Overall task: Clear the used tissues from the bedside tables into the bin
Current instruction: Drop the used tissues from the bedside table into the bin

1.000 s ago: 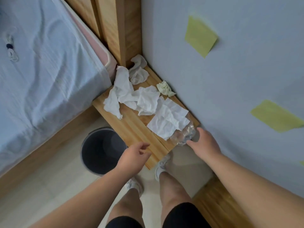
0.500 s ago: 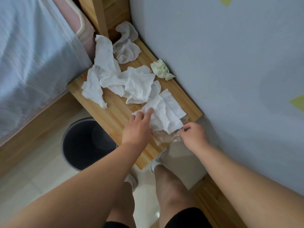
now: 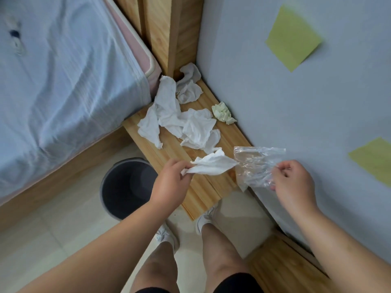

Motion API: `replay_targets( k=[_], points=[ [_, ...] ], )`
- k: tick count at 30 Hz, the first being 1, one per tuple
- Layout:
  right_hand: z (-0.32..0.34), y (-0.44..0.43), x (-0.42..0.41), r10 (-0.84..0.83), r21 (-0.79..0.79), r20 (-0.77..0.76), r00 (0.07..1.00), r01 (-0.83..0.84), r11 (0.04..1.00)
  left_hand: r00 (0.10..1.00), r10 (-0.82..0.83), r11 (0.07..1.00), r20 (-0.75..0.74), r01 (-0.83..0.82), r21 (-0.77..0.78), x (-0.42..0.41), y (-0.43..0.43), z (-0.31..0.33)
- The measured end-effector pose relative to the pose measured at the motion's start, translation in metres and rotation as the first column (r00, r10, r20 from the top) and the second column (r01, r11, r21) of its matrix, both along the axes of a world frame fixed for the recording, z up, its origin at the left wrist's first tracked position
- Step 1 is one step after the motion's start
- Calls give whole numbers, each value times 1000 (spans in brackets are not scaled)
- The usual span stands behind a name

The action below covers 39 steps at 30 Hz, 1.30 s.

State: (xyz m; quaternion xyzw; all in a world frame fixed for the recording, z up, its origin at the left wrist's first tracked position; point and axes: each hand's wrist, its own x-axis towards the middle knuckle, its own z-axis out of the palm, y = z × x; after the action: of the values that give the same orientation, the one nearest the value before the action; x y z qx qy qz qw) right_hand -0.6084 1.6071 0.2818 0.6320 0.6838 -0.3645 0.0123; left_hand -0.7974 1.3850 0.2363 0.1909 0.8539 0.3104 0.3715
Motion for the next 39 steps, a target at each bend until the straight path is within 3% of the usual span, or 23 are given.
replay_targets(
  k=[7,11,16,20,22,28,32,39],
  points=[
    [55,-22,-22,3,90,-141,990,10,996,924,284,945,257,-315,89,-3,-64,39],
    [71,-58,-54,128,108,-178,976,-110,988,834,435,860,340,-497,117,-1,-118,39],
    [42,-125,-102,261,6,-250,932,-268,963,584,661,672,471,-741,-25,0,-198,14],
    [-13,-188,-136,406,-86,-256,877,-439,894,369,796,505,479,-842,-190,5,-249,-23],
    [-44,-220,-150,470,-125,-247,848,-509,852,305,832,452,464,-858,-246,7,-266,-46],
    [-138,-281,-176,571,-193,-141,809,-588,785,261,877,413,405,-840,-353,10,-280,-118],
    [-192,-290,-180,644,-288,-10,765,-618,731,249,860,429,446,-825,-367,1,-275,-157],
    [-207,-277,-171,750,-498,57,659,-632,593,295,814,513,500,-770,-380,-3,-264,-172]
  ],
)
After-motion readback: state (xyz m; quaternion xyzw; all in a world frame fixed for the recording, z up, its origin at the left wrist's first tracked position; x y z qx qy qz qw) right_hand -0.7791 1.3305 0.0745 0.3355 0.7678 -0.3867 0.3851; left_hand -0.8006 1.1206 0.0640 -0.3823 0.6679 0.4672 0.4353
